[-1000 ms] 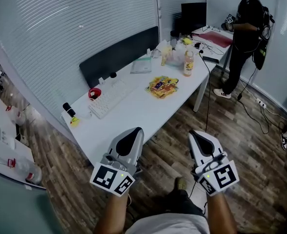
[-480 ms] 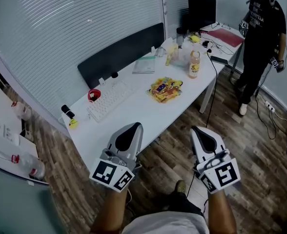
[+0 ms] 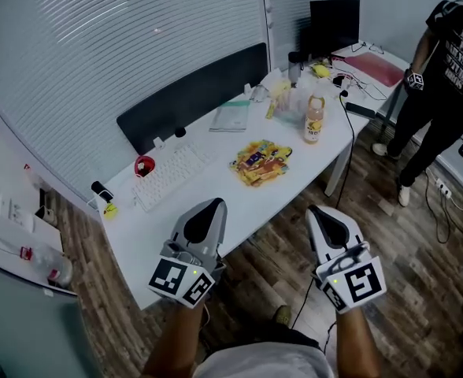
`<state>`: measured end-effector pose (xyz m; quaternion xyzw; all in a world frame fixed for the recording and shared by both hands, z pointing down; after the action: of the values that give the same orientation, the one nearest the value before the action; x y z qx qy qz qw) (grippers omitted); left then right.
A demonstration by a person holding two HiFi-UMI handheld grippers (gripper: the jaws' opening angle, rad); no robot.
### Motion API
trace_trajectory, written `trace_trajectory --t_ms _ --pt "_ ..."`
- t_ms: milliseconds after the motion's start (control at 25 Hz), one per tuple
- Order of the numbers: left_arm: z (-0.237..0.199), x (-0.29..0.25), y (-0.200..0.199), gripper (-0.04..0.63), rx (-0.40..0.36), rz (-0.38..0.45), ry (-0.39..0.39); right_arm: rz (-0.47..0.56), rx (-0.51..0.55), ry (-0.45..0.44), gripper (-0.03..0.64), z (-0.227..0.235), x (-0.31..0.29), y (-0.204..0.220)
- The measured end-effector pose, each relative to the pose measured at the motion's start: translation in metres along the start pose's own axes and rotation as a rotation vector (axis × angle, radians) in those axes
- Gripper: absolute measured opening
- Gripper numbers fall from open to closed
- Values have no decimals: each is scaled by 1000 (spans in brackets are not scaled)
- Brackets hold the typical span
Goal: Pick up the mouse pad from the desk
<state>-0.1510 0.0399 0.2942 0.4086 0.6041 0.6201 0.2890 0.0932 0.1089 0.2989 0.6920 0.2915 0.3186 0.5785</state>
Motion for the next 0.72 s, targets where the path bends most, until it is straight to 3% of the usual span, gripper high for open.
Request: trace_trajectory --t_ms 360,720 --pt "18 -48 20 15 -14 -27 -80 -4 -7 -53 12 59 1 16" --pt "30 -70 29 15 -44 -56 -105 -5 -30 -72 12 88 5 28"
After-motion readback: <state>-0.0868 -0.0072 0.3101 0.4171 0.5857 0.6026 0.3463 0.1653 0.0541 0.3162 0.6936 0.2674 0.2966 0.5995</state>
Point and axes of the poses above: the fingertips, and each gripper's own axes: x backward along the fingers, z to its right, y out of its underside, the point moved 8 cm from there along x, backward along the fingers, and after that the axes turned 15 degrees about -y, right-handed, at the moved point
